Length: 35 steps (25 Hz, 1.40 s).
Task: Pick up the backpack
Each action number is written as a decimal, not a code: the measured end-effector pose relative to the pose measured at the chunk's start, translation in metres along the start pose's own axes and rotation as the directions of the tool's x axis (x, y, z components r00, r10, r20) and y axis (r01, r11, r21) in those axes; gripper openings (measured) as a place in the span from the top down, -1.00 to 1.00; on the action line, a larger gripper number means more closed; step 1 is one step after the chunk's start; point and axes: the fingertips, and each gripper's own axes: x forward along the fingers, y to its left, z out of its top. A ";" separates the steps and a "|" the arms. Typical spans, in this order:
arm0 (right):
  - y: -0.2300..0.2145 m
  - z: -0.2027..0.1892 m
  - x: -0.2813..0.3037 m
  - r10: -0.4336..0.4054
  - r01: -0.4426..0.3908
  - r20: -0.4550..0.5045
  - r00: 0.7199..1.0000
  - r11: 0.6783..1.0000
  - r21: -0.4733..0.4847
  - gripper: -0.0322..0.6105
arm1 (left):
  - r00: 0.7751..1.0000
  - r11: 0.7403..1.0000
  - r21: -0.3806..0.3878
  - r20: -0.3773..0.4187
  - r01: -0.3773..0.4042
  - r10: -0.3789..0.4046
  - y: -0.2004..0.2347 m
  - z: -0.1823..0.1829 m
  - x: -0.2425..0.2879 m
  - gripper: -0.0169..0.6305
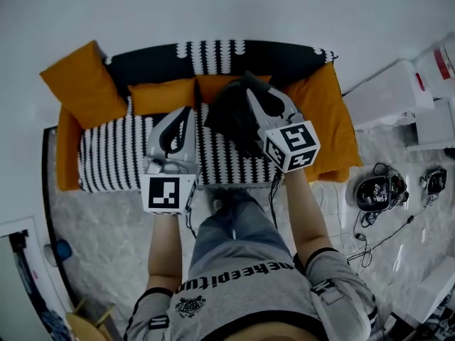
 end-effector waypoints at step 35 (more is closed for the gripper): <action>0.023 0.094 -0.129 -0.178 0.194 0.130 0.975 0.974 -0.119 0.80 | 0.991 0.999 0.030 0.129 -0.022 0.018 0.019 0.065 -0.053 0.89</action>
